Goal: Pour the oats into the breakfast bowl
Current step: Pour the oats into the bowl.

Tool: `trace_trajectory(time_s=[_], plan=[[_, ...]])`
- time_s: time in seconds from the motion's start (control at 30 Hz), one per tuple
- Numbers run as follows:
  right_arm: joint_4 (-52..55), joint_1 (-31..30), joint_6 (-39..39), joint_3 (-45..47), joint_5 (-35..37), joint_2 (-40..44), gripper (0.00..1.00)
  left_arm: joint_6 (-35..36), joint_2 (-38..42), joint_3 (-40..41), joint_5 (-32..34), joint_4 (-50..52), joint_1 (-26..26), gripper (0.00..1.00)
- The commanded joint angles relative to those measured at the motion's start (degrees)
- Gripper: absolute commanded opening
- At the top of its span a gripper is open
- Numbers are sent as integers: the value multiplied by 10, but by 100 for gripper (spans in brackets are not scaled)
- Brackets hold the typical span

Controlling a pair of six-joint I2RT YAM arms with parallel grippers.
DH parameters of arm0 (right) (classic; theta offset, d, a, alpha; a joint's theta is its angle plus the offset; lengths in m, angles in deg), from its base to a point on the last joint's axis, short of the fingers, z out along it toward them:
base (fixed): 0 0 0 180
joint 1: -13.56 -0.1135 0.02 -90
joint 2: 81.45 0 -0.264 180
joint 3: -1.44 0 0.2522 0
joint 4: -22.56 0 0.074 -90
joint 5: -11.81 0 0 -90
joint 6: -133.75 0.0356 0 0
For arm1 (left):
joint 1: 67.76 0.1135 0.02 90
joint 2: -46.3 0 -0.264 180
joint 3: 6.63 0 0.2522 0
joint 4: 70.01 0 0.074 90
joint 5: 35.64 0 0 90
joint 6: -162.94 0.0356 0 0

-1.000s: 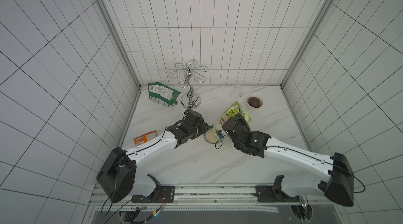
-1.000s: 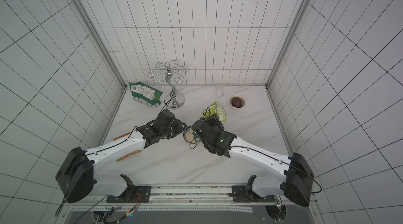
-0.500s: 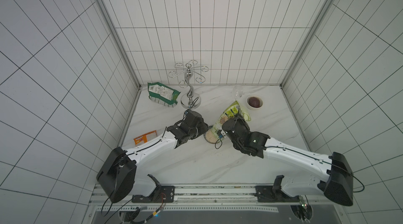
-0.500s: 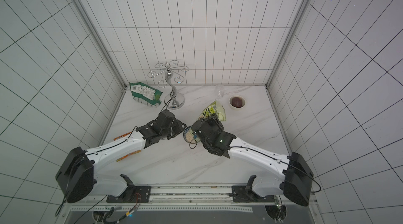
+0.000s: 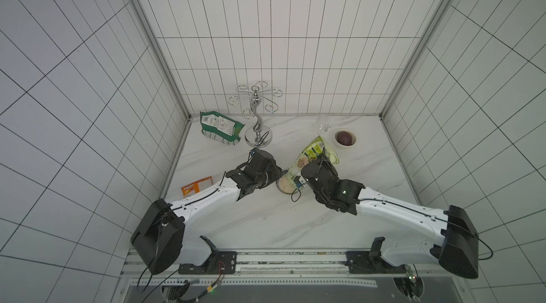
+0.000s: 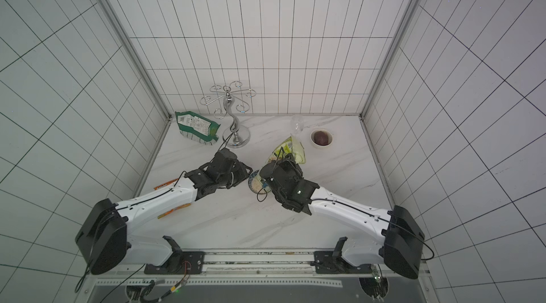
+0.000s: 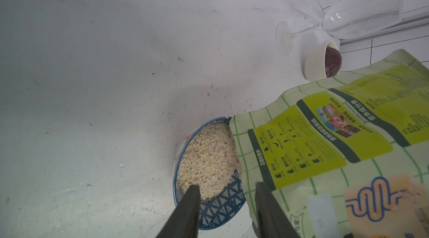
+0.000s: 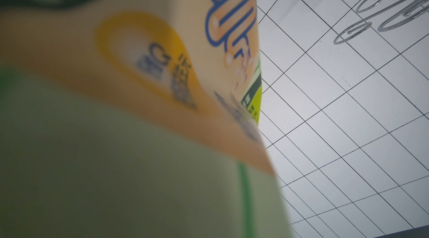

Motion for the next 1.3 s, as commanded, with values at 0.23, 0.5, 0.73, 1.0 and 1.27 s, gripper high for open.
trace_trajectory(time_s=[0.23, 0.5, 0.73, 1.0, 1.27], plan=[[-87, -8, -16, 2, 65, 21, 0, 1, -3, 5, 8, -10, 3, 42], [-102, -9, -26, 9, 64, 26, 0, 0, -4, 4, 9, -10, 3, 41], [-123, -12, -42, 17, 63, 32, 0, -1, -5, 4, 8, -9, 2, 41], [-138, -14, -53, 27, 60, 41, 0, -2, -5, 4, 8, -9, 2, 41], [-145, -14, -58, 33, 60, 48, 0, -3, -7, 4, 8, -9, 2, 41]])
